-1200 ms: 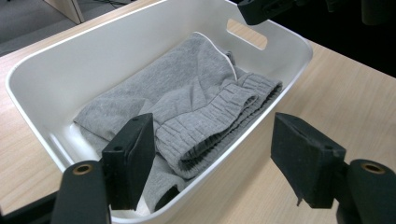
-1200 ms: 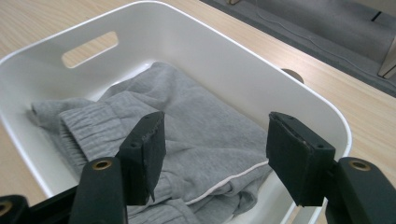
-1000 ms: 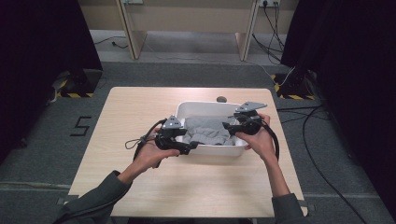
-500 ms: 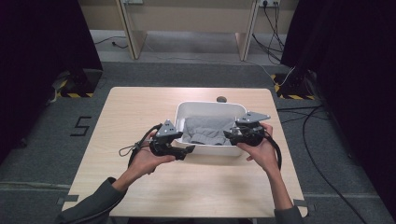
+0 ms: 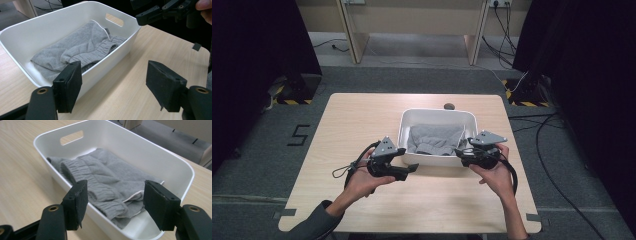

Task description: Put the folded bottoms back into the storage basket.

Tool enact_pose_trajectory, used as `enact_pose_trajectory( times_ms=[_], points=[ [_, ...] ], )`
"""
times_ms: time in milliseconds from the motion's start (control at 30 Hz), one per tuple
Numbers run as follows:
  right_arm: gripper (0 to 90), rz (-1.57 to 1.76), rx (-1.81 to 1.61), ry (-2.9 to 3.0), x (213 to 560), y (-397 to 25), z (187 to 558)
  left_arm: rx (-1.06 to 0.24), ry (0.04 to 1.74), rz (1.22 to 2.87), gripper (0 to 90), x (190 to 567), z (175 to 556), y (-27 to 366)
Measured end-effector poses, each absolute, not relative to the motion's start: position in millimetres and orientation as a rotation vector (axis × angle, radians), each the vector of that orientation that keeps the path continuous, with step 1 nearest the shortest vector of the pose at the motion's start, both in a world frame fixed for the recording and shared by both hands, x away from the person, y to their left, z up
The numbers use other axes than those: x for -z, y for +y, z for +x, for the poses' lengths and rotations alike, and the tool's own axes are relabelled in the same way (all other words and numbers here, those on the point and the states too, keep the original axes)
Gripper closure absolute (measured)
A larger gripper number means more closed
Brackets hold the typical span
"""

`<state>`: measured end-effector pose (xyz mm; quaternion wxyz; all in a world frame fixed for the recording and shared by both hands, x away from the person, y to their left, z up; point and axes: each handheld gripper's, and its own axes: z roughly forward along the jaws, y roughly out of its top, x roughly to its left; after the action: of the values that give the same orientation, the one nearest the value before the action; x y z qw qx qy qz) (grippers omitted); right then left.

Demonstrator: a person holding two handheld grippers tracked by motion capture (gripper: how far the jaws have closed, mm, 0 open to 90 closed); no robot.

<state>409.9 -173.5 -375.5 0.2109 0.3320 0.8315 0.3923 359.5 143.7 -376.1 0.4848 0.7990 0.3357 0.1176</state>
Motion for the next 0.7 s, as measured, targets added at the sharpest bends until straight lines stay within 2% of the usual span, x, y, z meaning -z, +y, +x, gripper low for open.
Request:
enact_pose_trajectory(
  times_ms=[333, 700],
  points=[
    [37.7, 0.934, -1.128, 2.303, 381.4, -182.3, 392.9, -0.311, 0.787, 1.965, 23.5, 377.8, 339.1, 143.6],
    [37.8, 0.951, -1.152, 2.283, 384.9, -191.1, 375.9, -0.327, 0.769, 1.944, 23.5, 384.1, 321.5, 150.2]
  ],
)
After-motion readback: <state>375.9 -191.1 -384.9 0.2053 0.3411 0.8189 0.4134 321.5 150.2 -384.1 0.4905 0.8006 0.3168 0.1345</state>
